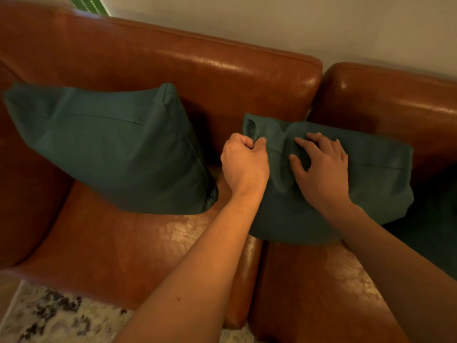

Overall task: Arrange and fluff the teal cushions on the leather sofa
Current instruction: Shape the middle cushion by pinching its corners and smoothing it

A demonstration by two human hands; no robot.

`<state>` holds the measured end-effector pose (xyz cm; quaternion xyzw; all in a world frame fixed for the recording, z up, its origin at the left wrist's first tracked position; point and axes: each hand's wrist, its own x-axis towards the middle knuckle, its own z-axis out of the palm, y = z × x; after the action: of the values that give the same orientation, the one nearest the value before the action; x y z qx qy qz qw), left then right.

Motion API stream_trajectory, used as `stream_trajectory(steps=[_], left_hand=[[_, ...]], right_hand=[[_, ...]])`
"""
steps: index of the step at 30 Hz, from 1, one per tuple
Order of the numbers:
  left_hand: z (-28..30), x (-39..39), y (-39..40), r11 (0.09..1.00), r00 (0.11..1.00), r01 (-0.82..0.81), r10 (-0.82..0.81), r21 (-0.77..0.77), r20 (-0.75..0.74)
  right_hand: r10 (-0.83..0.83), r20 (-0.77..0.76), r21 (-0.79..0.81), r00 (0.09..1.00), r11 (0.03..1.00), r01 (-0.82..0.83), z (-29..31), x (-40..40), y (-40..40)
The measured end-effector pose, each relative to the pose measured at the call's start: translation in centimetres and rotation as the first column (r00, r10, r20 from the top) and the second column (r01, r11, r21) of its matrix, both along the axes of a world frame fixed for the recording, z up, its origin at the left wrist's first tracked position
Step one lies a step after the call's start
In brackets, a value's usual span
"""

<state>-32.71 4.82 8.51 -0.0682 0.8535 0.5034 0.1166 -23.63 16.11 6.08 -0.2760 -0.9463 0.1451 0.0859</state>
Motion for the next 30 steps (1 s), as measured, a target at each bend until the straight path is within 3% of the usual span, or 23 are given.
stream_trajectory(steps=[8,12,17,20,22,23,28,30], left_hand=[[0.3,1.1,-1.0,0.99,0.988,-0.144,0.144,-0.001,-0.058],[0.2,0.9,-1.2,0.998,0.993,-0.055,0.052,-0.027,-0.103],[0.2,1.8,-1.3,1.0,0.982,-0.004,0.004,0.0,-0.189],[0.1,2.7,-1.4,0.998,0.959,0.054,-0.061,-0.032,-0.276],[0.1,2.8,-1.6,0.989,0.927,0.085,-0.122,-0.117,-0.355],[0.0,2.7,-1.9,0.981,0.903,0.094,-0.155,-0.167,-0.401],[-1.2,2.4,-3.3,0.94,0.719,0.12,-0.305,-0.32,-0.625],[-1.6,2.4,-3.3,0.917,0.661,0.102,-0.352,-0.385,-0.663]], right_hand=[[-0.002,-0.002,-0.014,1.0,1.0,0.002,0.2,-0.3,-0.7],[-0.016,0.033,-0.023,0.999,1.0,0.016,0.7,-0.7,-0.9],[-0.002,-0.138,-0.195,0.99,0.981,-0.025,4.9,-4.8,-0.7],[0.086,0.123,-0.356,0.989,0.934,-0.037,7.7,-9.2,-0.7],[0.218,0.337,-0.4,0.916,0.914,-0.07,8.1,-11.2,-0.8],[0.225,0.373,-0.441,0.9,0.897,-0.041,7.9,-11.9,-0.8],[-0.015,0.32,-0.704,0.947,0.665,0.249,5.8,-11.6,-0.2],[-0.056,0.326,-0.709,0.944,0.645,0.284,5.0,-11.2,-0.2]])
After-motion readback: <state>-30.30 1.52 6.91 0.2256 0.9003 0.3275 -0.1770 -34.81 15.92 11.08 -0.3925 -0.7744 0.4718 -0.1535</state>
